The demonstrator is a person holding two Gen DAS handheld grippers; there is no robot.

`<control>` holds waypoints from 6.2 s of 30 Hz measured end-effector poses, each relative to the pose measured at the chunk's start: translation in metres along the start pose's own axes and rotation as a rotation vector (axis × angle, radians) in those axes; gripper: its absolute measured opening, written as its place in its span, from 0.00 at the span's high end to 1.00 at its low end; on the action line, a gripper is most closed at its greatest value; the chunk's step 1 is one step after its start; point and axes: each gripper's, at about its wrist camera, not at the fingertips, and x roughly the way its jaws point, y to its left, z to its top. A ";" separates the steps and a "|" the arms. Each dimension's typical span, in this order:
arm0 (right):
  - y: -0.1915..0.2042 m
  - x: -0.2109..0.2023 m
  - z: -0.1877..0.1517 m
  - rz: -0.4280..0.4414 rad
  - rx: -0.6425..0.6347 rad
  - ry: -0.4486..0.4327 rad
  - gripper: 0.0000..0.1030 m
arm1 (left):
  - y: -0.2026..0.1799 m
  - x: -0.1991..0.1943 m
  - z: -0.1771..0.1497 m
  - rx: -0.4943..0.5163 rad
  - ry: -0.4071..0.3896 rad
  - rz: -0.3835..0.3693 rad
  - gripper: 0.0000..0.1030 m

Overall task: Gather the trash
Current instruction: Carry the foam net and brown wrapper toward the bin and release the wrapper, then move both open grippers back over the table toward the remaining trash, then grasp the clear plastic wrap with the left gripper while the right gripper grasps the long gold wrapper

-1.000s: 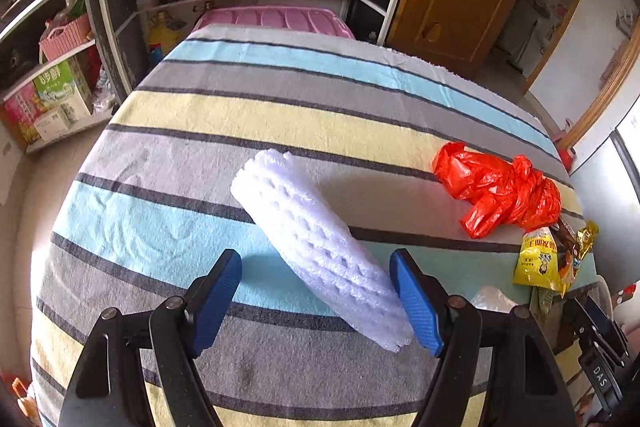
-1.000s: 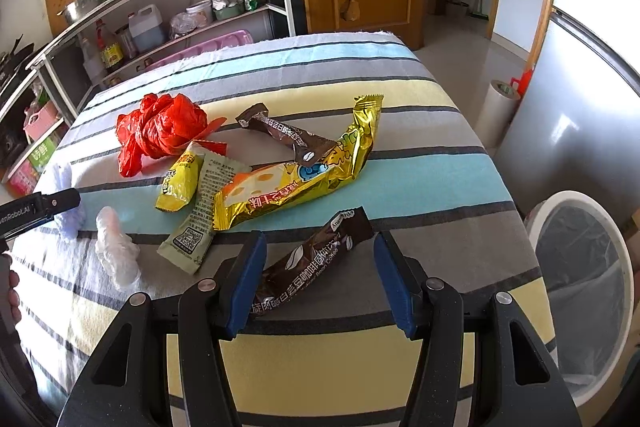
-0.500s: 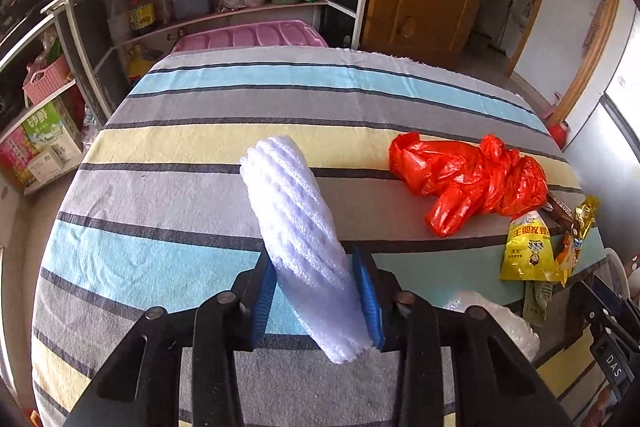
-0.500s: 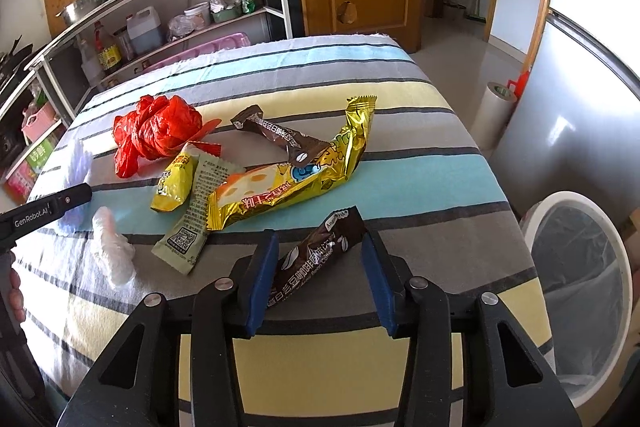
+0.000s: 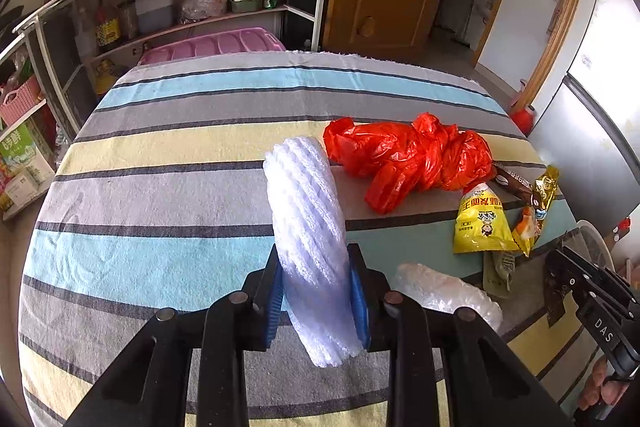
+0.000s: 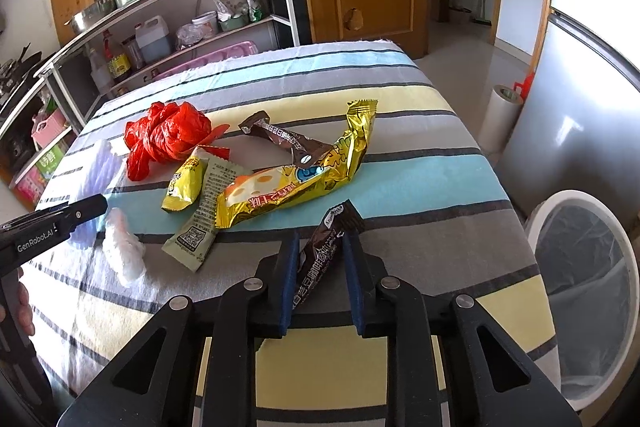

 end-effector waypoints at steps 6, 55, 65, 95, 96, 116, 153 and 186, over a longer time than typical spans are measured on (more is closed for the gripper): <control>-0.002 -0.012 -0.002 0.056 0.006 -0.045 0.80 | -0.010 -0.016 -0.006 0.041 -0.026 -0.031 0.71; -0.205 -0.151 -0.055 -0.229 0.261 -0.178 0.80 | -0.339 -0.036 -0.047 0.549 0.004 -0.492 0.71; -0.240 -0.123 -0.067 -0.260 0.313 -0.094 0.80 | -0.374 -0.007 -0.061 0.581 0.076 -0.490 0.71; -0.206 -0.137 -0.062 -0.247 0.290 -0.148 0.55 | -0.308 -0.040 -0.046 0.486 -0.026 -0.380 0.53; -0.203 -0.137 -0.061 -0.243 0.286 -0.151 0.55 | -0.302 -0.042 -0.045 0.474 -0.030 -0.376 0.53; -0.101 -0.105 -0.030 -0.089 0.127 -0.148 0.46 | -0.146 -0.063 -0.030 0.243 -0.127 -0.187 0.53; -0.011 0.008 0.033 0.093 0.133 0.025 0.46 | -0.042 -0.010 -0.016 0.031 0.011 -0.171 0.35; -0.001 0.021 0.022 -0.022 0.023 0.057 0.80 | -0.019 -0.009 -0.021 -0.036 0.026 -0.148 0.70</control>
